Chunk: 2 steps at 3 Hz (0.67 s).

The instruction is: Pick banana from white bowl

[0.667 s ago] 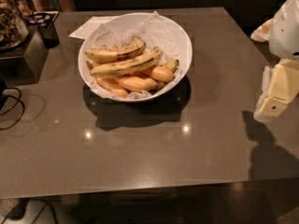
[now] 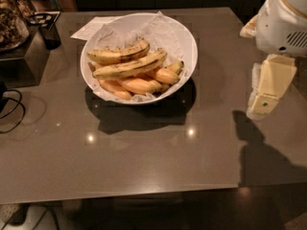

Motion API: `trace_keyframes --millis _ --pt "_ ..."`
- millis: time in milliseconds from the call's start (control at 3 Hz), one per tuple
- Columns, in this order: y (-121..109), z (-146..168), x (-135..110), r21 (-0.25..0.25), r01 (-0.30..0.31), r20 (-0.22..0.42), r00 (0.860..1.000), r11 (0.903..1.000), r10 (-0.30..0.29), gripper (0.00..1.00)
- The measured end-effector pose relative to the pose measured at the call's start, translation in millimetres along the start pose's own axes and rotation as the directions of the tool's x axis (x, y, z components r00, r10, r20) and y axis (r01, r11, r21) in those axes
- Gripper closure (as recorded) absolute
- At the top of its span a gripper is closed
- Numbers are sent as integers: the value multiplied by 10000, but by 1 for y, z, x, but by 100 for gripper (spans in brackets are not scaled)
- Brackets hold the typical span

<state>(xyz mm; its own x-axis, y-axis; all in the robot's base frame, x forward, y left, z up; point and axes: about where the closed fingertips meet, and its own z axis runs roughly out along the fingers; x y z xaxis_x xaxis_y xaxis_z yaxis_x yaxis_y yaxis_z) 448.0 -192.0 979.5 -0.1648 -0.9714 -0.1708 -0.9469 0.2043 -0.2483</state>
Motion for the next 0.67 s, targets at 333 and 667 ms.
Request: trace_keyframes --millis 333,667 --pt "0 7 -24 -305 769 -110 9970 9966 -772 0" --pt "-4 8 -29 -246 826 16 9966 9963 -826 0"
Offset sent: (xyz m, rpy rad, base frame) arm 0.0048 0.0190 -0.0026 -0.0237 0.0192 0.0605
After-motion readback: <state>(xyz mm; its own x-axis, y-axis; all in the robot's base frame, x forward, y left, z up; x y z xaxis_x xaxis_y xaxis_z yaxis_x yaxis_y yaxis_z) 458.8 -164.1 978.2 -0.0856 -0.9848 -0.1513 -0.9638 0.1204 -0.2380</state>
